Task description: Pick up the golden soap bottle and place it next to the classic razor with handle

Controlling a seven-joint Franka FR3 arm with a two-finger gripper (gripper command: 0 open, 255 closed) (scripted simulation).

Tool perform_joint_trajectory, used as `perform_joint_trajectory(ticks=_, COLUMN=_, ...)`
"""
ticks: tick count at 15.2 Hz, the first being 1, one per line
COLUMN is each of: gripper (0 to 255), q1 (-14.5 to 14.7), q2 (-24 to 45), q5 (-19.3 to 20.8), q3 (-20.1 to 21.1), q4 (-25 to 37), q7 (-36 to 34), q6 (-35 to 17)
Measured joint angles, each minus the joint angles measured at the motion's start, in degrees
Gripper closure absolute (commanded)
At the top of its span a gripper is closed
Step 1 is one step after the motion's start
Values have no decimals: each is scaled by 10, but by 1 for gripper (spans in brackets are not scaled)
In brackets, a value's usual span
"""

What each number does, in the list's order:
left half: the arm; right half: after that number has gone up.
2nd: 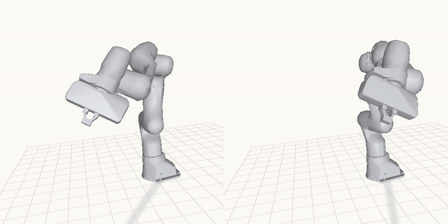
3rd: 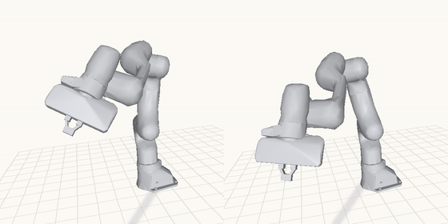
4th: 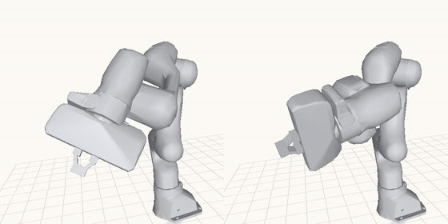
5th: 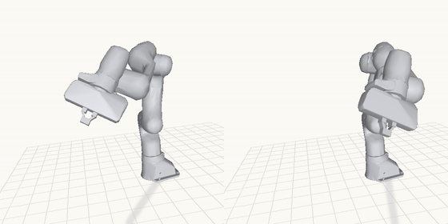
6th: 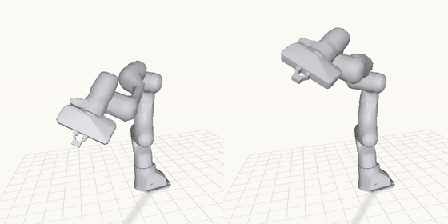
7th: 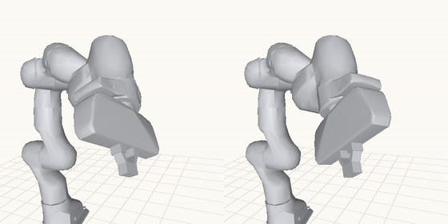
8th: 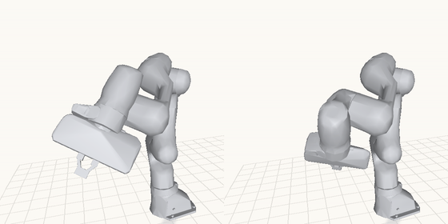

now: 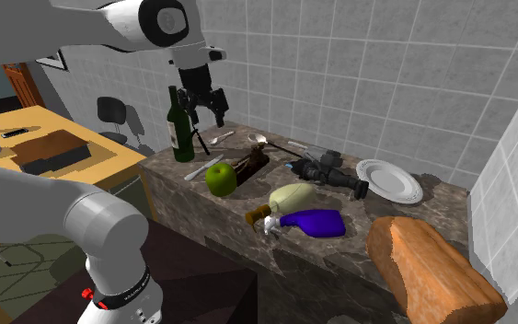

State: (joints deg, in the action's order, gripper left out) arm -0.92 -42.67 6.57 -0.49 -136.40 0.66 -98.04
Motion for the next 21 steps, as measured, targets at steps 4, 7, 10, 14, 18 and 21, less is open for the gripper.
perform_joint_trajectory(ticks=4, gripper=0, q1=-9, q2=17, q5=10, q3=-19, q4=-17, q7=12, q6=-25)
perform_joint_trajectory(ticks=7, gripper=0, q1=-22, q2=46, q5=22, q3=-42, q4=-33, q7=26, q6=-58)
perform_joint_trajectory(ticks=10, gripper=0, q1=-36, q2=71, q5=35, q3=-68, q4=-51, q7=43, q6=-89)
perform_joint_trajectory(ticks=14, gripper=0, q1=-53, q2=126, q5=51, q3=-102, q4=-65, q7=64, q6=-143)
perform_joint_trajectory(ticks=18, gripper=0, q1=-68, q2=187, q5=61, q3=-134, q4=-70, q7=84, q6=-192)
perform_joint_trajectory(ticks=21, gripper=0, q1=-81, q2=234, q5=67, q3=-161, q4=-63, q7=106, q6=-222)
